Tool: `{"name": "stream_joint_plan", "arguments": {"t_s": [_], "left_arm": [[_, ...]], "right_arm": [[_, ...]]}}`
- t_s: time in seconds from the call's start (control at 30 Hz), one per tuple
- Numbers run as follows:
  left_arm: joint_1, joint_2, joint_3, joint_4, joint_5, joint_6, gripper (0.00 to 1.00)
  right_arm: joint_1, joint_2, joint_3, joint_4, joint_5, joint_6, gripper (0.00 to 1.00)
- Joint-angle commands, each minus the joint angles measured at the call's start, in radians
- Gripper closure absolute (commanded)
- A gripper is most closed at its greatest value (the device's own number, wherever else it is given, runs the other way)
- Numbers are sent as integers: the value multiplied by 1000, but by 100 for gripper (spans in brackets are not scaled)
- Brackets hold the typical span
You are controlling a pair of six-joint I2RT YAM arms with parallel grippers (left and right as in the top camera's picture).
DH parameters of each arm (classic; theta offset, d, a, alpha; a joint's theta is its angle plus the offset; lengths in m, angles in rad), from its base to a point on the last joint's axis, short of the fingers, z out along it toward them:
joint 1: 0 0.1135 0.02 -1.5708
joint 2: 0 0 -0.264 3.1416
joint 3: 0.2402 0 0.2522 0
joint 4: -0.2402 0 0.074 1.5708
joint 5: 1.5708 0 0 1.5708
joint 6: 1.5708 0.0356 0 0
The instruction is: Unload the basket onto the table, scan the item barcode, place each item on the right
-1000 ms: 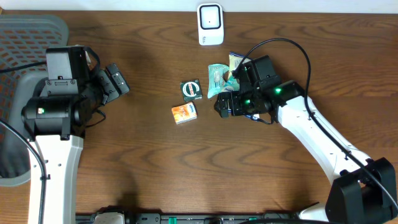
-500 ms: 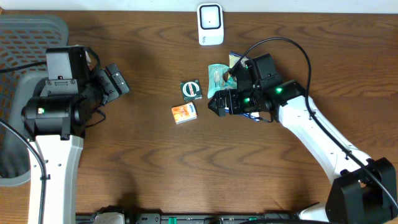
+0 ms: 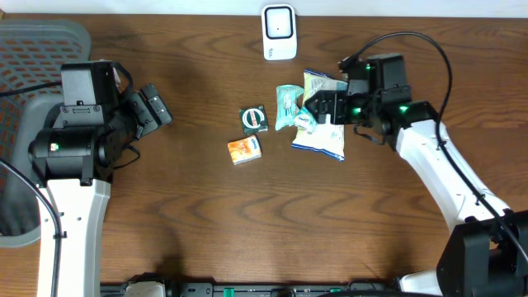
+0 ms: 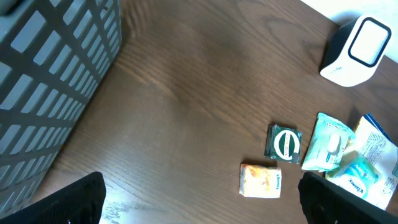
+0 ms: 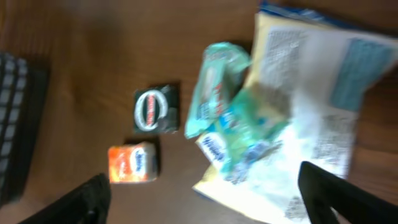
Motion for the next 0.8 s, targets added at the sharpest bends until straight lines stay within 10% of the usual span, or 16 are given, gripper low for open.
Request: {"name": "stream_joint_plan", "arguments": {"t_s": [0.0, 0.77], "left_arm": [[6, 0, 9, -1, -10, 13, 2], [6, 0, 9, -1, -10, 13, 2]], "right_arm": [[-1, 9, 15, 4, 90, 23, 12], [0, 240, 15, 137, -1, 261, 20]]}}
